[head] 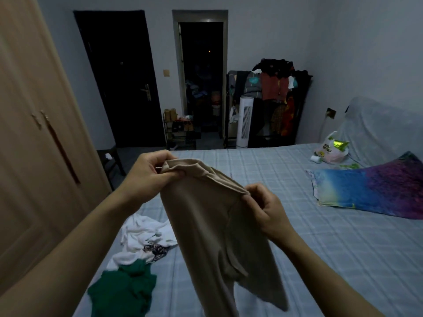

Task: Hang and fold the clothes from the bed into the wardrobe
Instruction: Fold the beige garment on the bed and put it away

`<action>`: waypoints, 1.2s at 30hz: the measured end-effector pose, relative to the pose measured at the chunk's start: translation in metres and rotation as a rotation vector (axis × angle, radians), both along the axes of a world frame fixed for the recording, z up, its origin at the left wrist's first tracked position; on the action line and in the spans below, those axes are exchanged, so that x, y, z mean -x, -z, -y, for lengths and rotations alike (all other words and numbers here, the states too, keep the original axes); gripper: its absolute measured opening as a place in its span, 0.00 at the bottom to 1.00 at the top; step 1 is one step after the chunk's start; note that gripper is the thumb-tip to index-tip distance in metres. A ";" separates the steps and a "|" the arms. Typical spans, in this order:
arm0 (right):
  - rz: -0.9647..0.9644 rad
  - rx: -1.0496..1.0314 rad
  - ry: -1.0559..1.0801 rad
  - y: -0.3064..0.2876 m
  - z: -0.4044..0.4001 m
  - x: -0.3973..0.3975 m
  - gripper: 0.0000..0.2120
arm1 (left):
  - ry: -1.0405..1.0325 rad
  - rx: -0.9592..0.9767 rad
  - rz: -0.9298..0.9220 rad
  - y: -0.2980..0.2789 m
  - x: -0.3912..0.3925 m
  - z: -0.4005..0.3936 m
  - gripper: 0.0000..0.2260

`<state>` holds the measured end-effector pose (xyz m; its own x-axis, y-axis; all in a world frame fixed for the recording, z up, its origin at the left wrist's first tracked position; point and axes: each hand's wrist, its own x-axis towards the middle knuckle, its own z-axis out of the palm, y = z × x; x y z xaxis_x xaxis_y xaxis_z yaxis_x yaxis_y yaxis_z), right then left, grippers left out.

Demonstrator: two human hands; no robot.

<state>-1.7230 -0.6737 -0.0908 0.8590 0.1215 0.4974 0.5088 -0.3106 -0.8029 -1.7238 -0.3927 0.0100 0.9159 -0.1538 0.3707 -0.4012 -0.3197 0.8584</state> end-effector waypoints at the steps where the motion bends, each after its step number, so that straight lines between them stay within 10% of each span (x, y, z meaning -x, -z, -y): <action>1: -0.022 -0.017 -0.029 0.001 0.008 0.001 0.05 | 0.001 0.002 0.000 0.001 0.002 0.005 0.03; 13: -0.329 0.095 -0.115 0.111 0.049 0.024 0.22 | -0.060 -0.175 -0.034 0.033 0.019 0.043 0.03; 20: -0.335 -0.117 -0.150 0.099 0.068 0.006 0.10 | -0.092 -0.122 -0.110 0.055 -0.005 0.023 0.04; 27: -0.607 0.153 -0.315 0.101 0.094 -0.026 0.05 | -0.016 -0.064 -0.201 0.090 -0.065 0.006 0.02; 36: -0.395 0.236 0.375 0.117 0.081 -0.159 0.07 | -0.255 -0.061 -0.246 0.130 -0.203 0.015 0.03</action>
